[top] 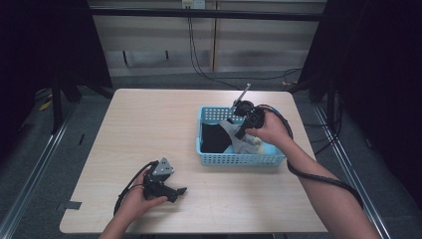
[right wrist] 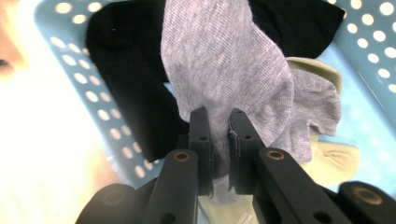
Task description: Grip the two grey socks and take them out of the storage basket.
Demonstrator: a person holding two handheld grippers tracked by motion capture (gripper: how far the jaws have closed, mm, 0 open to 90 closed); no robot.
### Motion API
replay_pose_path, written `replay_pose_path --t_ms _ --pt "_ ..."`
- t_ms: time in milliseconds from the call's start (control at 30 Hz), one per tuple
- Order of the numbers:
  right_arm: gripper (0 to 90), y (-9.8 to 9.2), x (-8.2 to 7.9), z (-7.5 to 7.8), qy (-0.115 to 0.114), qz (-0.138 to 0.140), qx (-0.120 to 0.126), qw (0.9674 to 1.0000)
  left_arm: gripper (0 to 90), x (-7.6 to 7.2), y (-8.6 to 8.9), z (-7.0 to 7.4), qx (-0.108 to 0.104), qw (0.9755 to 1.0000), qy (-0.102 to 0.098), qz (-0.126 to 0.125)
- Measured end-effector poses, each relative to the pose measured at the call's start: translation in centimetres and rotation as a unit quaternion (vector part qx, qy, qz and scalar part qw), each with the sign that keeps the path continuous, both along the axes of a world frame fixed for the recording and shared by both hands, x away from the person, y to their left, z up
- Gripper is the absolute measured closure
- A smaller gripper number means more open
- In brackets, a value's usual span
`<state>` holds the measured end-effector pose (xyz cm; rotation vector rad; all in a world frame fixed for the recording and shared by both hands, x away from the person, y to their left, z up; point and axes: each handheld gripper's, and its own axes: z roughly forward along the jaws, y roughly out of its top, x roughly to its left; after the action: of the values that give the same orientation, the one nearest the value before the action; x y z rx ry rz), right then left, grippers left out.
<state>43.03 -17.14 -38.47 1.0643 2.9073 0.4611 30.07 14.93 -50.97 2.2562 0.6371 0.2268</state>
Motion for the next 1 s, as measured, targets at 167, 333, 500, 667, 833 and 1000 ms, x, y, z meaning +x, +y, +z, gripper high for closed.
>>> replay_pose_path --t_ms 167,333,500,667,833,1000 --pt "82.3 0.2 -0.8 1.0 -0.001 0.013 0.002 0.9999 8.5 0.0 0.0 0.0 0.002 1.0000 0.001 -0.001" --pt "82.3 0.3 -1.6 1.8 -0.007 0.031 0.000 0.9995 8.5 0.0 0.0 0.0 0.000 1.0000 0.000 0.000" --pt "82.3 0.1 -2.5 2.6 -0.008 0.038 0.004 0.9992 8.5 0.0 0.0 0.0 0.000 1.0000 0.000 0.000" --pt "82.2 -0.1 -3.5 3.3 -0.009 0.047 0.005 0.9989 8.5 0.0 0.0 0.0 0.001 1.0000 -0.001 0.000" --pt "82.2 -0.2 -4.6 3.8 -0.017 0.066 0.010 0.9976 8.5 0.0 0.0 0.0 0.001 1.0000 -0.001 0.001" --pt "82.2 0.1 -6.1 4.2 -0.019 0.085 0.016 0.9960 8.5 0.0 0.0 0.0 0.000 1.0000 0.000 0.001"
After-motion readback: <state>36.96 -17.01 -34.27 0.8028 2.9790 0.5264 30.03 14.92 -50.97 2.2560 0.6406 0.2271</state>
